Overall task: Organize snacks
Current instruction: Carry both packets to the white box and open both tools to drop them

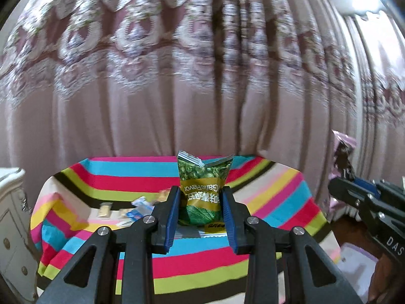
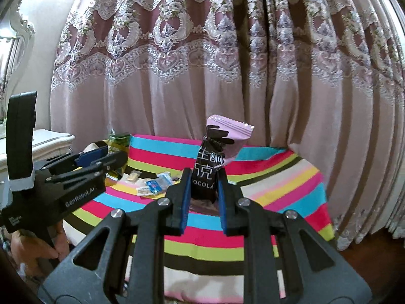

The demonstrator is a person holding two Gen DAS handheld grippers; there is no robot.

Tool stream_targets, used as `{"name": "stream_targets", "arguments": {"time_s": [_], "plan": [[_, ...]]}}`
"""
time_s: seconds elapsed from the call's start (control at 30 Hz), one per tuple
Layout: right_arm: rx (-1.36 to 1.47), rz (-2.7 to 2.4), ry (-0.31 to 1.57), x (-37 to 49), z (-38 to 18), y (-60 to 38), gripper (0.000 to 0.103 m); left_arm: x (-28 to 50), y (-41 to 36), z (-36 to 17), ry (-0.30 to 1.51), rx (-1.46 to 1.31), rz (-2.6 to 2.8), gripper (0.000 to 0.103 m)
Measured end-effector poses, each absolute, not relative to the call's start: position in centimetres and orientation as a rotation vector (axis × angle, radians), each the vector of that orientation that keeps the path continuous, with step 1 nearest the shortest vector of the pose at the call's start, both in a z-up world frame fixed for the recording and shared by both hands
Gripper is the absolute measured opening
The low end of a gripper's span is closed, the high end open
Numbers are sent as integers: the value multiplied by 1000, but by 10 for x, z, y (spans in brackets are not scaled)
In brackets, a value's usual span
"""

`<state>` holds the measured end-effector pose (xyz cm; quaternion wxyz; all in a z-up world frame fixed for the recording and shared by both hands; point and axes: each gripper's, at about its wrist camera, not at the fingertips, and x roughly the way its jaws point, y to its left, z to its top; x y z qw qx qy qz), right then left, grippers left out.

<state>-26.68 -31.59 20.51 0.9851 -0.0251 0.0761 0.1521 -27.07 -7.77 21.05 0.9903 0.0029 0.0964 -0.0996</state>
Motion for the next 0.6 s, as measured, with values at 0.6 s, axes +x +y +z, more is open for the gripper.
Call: {"name": "stream_targets", "arguments": {"time_s": [0.6], "plan": [[90, 80, 358, -321, 145, -450, 23, -311, -208, 198, 291, 206, -533, 34]]}}
